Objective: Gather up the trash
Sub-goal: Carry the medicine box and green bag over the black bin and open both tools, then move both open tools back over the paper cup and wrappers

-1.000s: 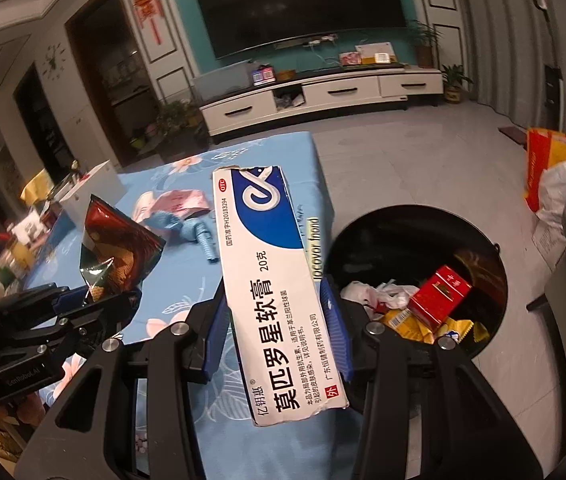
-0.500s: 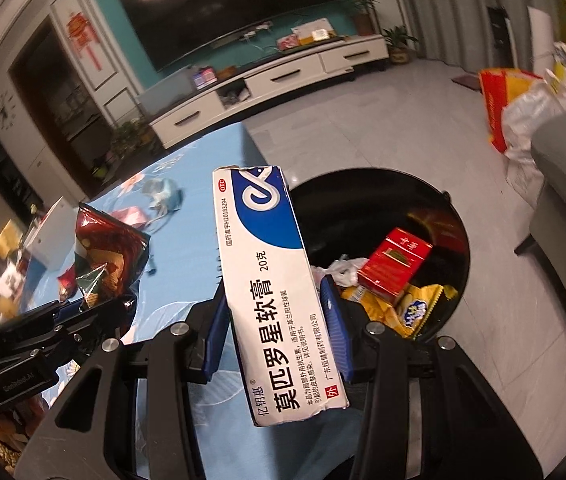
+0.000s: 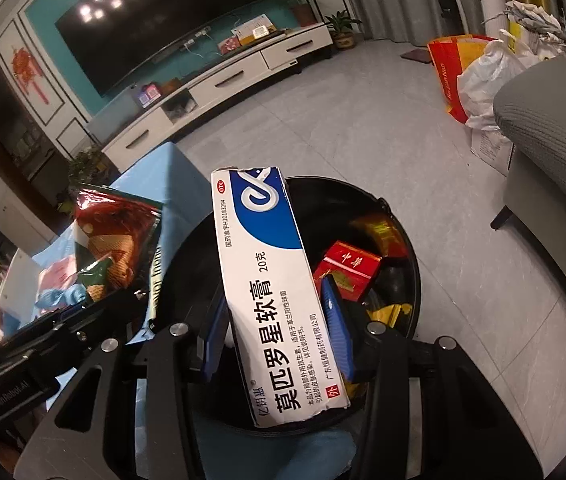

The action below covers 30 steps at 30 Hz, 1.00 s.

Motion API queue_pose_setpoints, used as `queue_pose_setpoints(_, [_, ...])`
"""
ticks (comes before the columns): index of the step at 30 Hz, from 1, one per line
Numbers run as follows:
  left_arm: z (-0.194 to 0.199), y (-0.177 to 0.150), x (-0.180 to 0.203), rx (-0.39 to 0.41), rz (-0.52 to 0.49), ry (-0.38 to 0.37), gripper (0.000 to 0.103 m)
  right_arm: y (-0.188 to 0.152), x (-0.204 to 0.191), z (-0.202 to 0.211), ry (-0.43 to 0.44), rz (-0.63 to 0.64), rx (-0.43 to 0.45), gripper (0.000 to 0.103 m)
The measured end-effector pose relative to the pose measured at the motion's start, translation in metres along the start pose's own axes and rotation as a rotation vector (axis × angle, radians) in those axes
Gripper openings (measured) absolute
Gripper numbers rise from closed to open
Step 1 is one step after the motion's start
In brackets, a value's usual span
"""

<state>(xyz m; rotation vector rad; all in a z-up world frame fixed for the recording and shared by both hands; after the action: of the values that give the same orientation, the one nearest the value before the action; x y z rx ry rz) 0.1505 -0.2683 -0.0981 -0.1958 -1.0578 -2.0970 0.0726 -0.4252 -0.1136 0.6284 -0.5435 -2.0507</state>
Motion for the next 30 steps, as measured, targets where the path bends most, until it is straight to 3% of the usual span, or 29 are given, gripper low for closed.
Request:
queue_pose_setpoints(2, [-0.009, 0.002, -0.001, -0.014, 0.002, 0.001, 0.033, 0.001, 0.0, -0.006, -0.006, 0.002, -0.012, 0.045])
queue_pose_setpoints(3, [-0.014, 0.003, -0.001, -0.022, 0.002, -0.008, 0.04, 0.002, 0.001, -0.008, -0.009, 0.0, -0.017, 0.048])
queue_pose_setpoints(4, [-0.016, 0.004, -0.001, -0.027, 0.005, -0.019, 0.046, 0.002, 0.002, -0.01, -0.017, -0.006, -0.022, 0.06])
queue_pose_setpoints(5, [-0.019, 0.004, -0.002, -0.03, 0.008, -0.027, 0.062, 0.002, 0.005, -0.012, -0.023, -0.022, -0.024, 0.064])
queue_pose_setpoints(6, [-0.018, 0.005, -0.004, -0.026, 0.012, -0.028, 0.07, 0.002, 0.006, -0.012, -0.021, -0.033, -0.026, 0.067])
queue_pose_setpoints(10, [-0.008, 0.002, -0.014, -0.018, 0.029, -0.03, 0.073, 0.0, 0.015, -0.008, -0.019, -0.071, -0.024, 0.067])
queue_pose_setpoints(16, [0.024, -0.028, -0.024, -0.007, 0.04, 0.009, 0.087, -0.012, 0.01, 0.012, 0.004, -0.056, -0.025, 0.067])
queue_pose_setpoints(19, [0.046, -0.049, -0.033, -0.009, 0.059, 0.072, 0.091, -0.019, -0.001, 0.022, 0.019, -0.027, -0.031, 0.067])
queue_pose_setpoints(24, [0.09, -0.087, -0.055, -0.032, 0.101, 0.305, 0.096, -0.033, -0.026, 0.034, 0.04, 0.04, -0.052, 0.068])
queue_pose_setpoints(27, [0.123, -0.113, -0.073, -0.035, 0.186, 0.422, 0.096, -0.043, -0.044, 0.039, 0.059, 0.077, -0.065, 0.068])
queue_pose_setpoints(30, [0.155, -0.131, -0.085, -0.005, 0.251, 0.467, 0.097, -0.055, -0.069, 0.044, 0.082, 0.136, -0.081, 0.068])
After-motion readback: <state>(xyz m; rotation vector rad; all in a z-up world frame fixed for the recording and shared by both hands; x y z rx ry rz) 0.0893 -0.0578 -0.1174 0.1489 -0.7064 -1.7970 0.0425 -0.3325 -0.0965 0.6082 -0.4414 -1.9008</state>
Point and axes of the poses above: each gripper's, at about its wrist camera, not at the fingertips, and z roughly against the way its jaws point, x to its right, y to its top, the point moved 2 cm from there along -z, roughly the way its jaws point, and after that the axes turned 11 degrees about -y, right-handed, at the moved point
